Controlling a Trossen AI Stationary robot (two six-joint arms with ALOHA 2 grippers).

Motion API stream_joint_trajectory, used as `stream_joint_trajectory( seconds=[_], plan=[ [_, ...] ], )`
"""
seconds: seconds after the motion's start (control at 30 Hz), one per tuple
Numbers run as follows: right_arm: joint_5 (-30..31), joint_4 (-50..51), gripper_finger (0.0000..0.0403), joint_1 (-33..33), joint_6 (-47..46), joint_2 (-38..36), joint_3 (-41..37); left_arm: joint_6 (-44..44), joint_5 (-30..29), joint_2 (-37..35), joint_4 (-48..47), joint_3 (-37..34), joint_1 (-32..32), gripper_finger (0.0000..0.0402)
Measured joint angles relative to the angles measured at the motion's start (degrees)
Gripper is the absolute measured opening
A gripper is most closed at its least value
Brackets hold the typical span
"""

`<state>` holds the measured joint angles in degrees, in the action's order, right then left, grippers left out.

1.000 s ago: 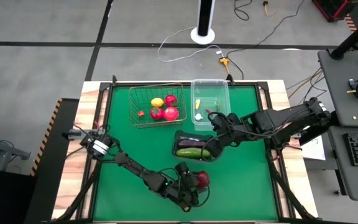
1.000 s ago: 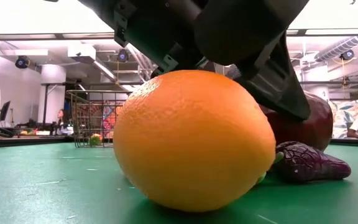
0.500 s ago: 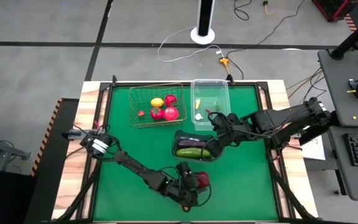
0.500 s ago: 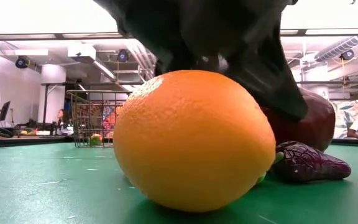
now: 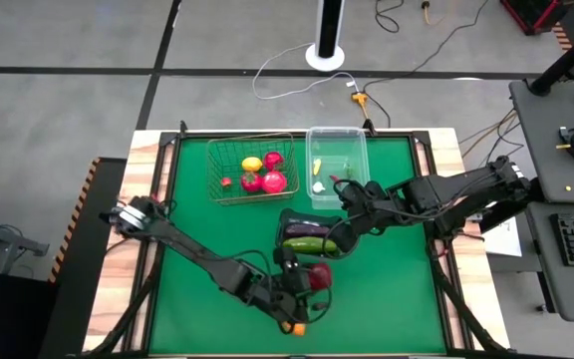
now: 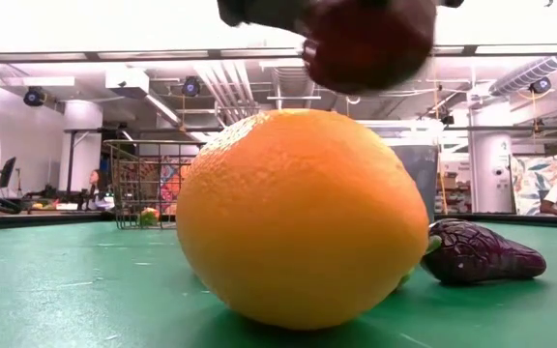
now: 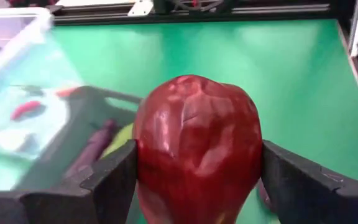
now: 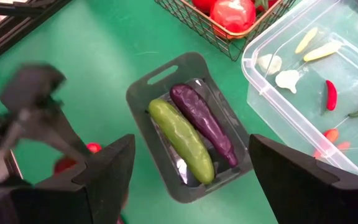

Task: Sort produce into baskets
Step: Put the apple into the wire basket

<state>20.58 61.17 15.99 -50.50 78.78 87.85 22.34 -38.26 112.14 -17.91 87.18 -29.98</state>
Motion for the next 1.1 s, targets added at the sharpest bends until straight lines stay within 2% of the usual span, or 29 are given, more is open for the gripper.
stream_joint_trajectory(
  seconds=[0.33,0.47,0.6,0.8,0.97,1.1],
  plan=[
    [0.2,-0.4,0.0306,0.0,-0.5,0.0,0.0,4.2,-9.4,-16.0,-26.2,-0.1,2.8,0.0282],
    [0.5,-0.5,0.0306,0.0,-1.7,0.0,0.0,7.9,-10.8,-21.7,-38.0,-0.2,7.9,0.0282],
    [0.5,-0.5,0.0306,0.0,-3.0,0.0,0.0,9.5,-9.9,-25.4,-46.9,-0.3,15.7,0.0282],
    [1.0,-0.6,0.0306,0.0,-4.8,0.0,0.0,2.7,1.2,-29.0,-49.6,-3.4,31.6,0.0282],
    [1.1,-0.6,0.0306,0.0,-5.7,0.0,0.0,-7.2,17.5,-30.3,-45.5,-11.1,45.1,0.0282],
    [1.7,-0.6,0.0306,0.0,-6.5,0.1,0.0,-12.3,19.6,-30.0,-42.7,-16.7,51.4,0.0282]
  ],
)
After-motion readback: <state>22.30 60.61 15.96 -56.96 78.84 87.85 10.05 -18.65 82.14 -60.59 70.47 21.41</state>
